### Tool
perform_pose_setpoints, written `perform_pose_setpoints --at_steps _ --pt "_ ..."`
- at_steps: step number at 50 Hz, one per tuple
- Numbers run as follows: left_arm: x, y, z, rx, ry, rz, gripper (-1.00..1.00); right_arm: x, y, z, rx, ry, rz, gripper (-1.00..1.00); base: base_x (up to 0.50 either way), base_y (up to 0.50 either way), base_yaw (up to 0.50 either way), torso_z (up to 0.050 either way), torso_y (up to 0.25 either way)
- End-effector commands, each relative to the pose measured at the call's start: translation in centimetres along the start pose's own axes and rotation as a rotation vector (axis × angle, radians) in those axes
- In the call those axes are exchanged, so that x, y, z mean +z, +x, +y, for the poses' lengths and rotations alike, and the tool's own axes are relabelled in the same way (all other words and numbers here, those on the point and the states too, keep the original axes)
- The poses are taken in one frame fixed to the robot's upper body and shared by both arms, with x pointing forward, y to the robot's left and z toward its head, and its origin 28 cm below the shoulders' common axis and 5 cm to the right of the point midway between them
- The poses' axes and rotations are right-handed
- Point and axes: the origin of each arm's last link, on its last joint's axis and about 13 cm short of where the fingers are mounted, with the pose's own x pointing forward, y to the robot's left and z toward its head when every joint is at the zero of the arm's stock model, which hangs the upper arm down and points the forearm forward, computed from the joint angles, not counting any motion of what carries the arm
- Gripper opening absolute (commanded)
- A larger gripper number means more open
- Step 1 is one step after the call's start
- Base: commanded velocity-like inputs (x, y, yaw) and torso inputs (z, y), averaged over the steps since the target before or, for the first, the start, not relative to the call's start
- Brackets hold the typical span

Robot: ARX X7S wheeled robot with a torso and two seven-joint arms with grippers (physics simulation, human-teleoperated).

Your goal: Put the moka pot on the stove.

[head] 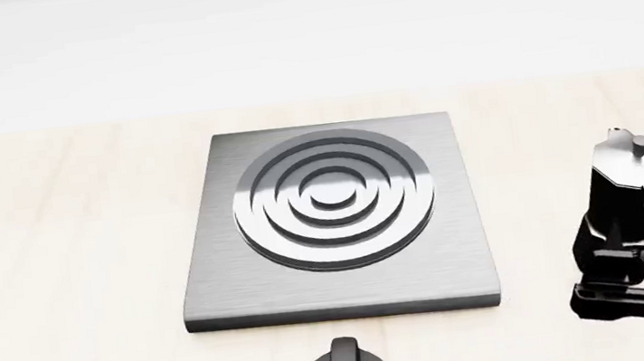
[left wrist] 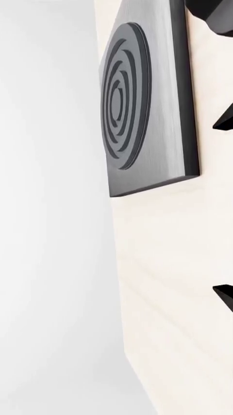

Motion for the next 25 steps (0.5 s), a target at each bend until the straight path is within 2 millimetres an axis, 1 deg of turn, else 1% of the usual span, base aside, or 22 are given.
perform_pose_setpoints --at_steps 1,7,14,25 --pt "0.0 0.0 0.0 0.000 -0.012 -0.025 1.00 -0.9 1.0 -0.3 -0.004 0.001 0.022 1.00 0.00 0.00 0.00 0.000 0.000" --pt "0.0 0.0 0.0 0.003 -0.010 -0.027 1.00 -1.5 1.4 -0.4 -0.008 0.021 0.027 1.00 0.00 0.00 0.00 0.000 0.000" --pt "0.0 0.0 0.0 0.004 -0.010 -0.026 1.00 -1.5 1.6 -0.7 -0.014 0.032 0.024 1.00 0.00 0.00 0.00 0.000 0.000" --pt "0.0 0.0 0.0 0.004 -0.006 -0.026 1.00 -1.8 2.4 -1.3 -0.026 0.058 0.023 1.00 0.00 0.00 0.00 0.000 0.000"
